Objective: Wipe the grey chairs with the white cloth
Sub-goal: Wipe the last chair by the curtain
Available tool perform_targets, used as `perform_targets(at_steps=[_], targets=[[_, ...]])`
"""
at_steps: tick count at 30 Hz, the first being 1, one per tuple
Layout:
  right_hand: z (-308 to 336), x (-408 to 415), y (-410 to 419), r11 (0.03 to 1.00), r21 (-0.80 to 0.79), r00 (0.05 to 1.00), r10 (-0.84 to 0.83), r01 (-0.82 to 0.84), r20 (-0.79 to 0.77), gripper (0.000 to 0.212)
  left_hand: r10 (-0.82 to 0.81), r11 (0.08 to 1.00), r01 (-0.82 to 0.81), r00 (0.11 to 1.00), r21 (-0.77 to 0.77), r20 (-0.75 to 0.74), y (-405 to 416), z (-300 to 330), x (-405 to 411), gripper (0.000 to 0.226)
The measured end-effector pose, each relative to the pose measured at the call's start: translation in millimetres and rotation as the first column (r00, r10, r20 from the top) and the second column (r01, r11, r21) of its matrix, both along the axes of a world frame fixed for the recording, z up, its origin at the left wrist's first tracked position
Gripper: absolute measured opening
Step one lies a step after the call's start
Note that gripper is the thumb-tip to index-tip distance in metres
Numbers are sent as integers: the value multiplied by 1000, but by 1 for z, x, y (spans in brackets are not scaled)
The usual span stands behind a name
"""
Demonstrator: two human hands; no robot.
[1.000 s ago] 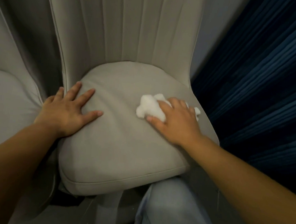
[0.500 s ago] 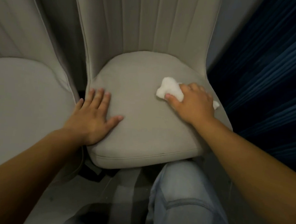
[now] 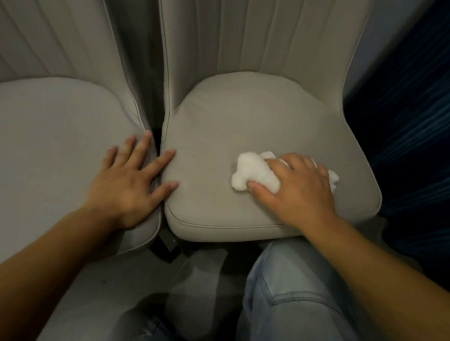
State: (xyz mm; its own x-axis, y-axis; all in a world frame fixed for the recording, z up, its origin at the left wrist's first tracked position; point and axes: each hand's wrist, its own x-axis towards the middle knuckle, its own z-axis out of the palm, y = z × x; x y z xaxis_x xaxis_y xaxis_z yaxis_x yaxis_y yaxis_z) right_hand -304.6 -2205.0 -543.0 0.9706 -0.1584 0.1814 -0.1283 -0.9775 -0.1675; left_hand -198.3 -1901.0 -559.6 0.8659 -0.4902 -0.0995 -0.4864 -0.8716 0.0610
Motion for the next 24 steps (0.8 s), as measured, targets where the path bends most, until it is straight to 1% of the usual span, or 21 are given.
perform_targets(at_steps=[3, 6, 8, 10, 11, 13, 15, 17, 19, 22, 24], targets=[[-3, 40, 13, 998, -27, 998, -61, 60, -29, 63, 44, 999, -45, 999, 21, 15, -3, -2, -1, 76], [-6, 78, 34, 996, -56, 995, -78, 75, -56, 61, 83, 996, -83, 996, 20, 17, 0, -3, -1, 78], [-8, 83, 42, 996, -67, 996, -65, 61, -64, 61, 119, 993, -119, 993, 24, 4, -1, -2, -1, 80], [-3, 65, 47, 999, -33, 996, -1, -2, -87, 61, 148, 989, -148, 989, 23, -7, -1, -1, -2, 83], [-1, 47, 50, 998, -16, 995, 62, -63, -77, 61, 155, 988, -154, 988, 20, -9, -1, -1, -2, 84], [1, 5, 58, 977, 3, 977, 215, -215, 6, 58, 158, 987, -158, 987, 9, -10, -1, -2, 0, 85], [-1, -30, 63, 925, -16, 924, 380, -380, 42, 54, 158, 987, -158, 987, 9, -7, 0, -3, 0, 86], [-5, -42, 60, 869, -85, 870, 491, -487, 31, 51, 151, 988, -151, 989, 14, 5, 0, -5, 0, 86], [-5, -31, 61, 851, -133, 856, 516, -509, 30, 48, 143, 990, -143, 990, 16, 7, 0, -6, 0, 85], [-4, -3, 84, 876, -95, 879, 476, -472, 19, 48, 139, 990, -139, 990, 19, 12, 0, -6, 2, 84], [-2, 7, 104, 876, -84, 878, 478, -476, 9, 49, 144, 989, -143, 989, 37, -15, 0, -4, 3, 84]])
